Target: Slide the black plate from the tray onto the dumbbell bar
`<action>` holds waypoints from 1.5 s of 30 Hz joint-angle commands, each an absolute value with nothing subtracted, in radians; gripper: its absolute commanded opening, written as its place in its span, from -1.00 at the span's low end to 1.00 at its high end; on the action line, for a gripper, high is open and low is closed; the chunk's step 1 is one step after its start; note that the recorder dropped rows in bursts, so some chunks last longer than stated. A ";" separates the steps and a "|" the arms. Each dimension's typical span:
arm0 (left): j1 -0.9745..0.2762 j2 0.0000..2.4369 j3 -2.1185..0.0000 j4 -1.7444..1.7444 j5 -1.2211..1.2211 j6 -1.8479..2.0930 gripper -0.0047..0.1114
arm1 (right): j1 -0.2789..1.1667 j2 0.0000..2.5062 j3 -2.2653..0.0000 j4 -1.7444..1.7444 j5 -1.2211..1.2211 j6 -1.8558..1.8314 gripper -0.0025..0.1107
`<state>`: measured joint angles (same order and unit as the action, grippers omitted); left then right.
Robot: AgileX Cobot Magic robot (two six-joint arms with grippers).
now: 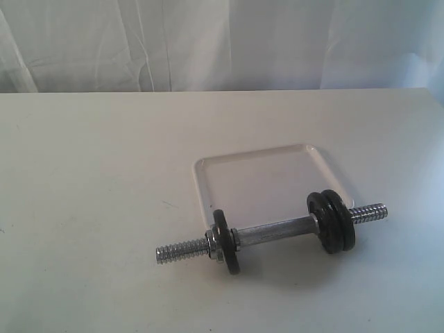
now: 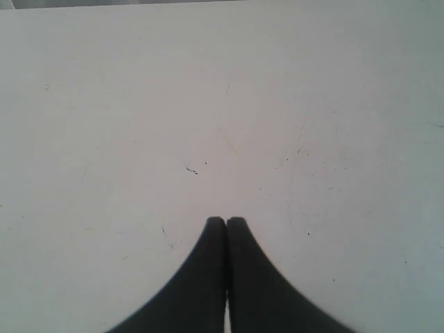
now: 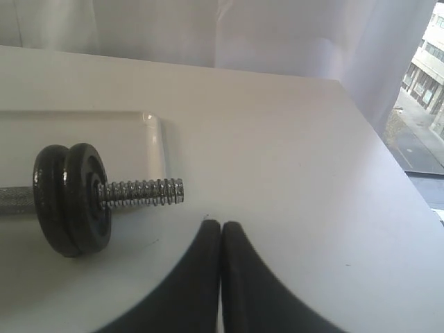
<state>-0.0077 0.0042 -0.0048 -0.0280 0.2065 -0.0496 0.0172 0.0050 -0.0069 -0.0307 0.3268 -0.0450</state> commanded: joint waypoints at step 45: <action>-0.058 0.000 0.000 -0.038 0.199 -0.048 -0.92 | 0.011 0.000 0.000 0.037 0.320 -0.049 -0.96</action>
<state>-0.0450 0.0042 -0.0048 -0.0297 0.2065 -0.0478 0.0172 0.0050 -0.0069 0.0387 0.3283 -0.0450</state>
